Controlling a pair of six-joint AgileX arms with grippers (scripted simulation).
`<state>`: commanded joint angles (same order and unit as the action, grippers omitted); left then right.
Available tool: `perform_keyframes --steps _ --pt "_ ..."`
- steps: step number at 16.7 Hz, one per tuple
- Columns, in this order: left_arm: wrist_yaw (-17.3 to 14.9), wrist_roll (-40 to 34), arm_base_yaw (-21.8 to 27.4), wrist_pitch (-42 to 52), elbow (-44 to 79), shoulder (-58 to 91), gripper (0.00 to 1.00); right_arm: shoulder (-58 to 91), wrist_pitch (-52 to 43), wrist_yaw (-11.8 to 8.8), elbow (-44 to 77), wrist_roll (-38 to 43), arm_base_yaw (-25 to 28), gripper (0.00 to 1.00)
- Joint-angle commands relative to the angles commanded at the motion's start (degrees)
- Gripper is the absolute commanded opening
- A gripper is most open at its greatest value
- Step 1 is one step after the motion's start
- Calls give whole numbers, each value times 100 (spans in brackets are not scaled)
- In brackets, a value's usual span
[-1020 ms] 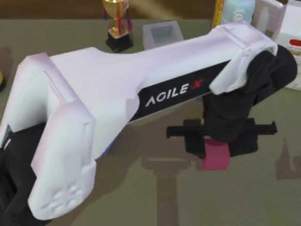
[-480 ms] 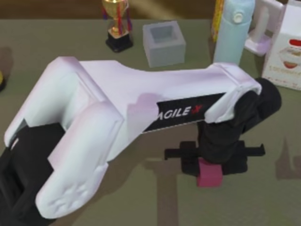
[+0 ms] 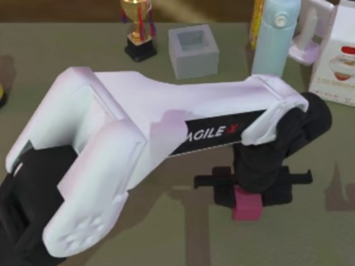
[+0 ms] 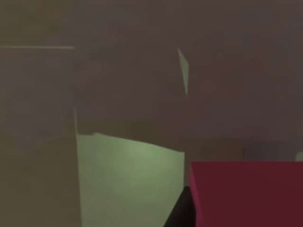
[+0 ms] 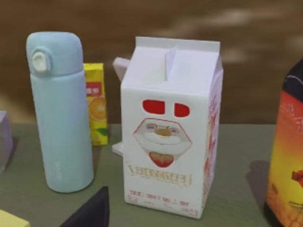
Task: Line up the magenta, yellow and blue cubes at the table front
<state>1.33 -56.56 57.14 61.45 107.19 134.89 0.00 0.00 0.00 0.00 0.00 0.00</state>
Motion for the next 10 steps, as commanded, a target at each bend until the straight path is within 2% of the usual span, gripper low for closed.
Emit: perform_keyframes --steps 8,10 --pt "0 0 0 0 0 0 98 0 0 0 0 0 0 100" --pt "0 0 0 0 0 0 100 0 0 0 0 0 0 100"
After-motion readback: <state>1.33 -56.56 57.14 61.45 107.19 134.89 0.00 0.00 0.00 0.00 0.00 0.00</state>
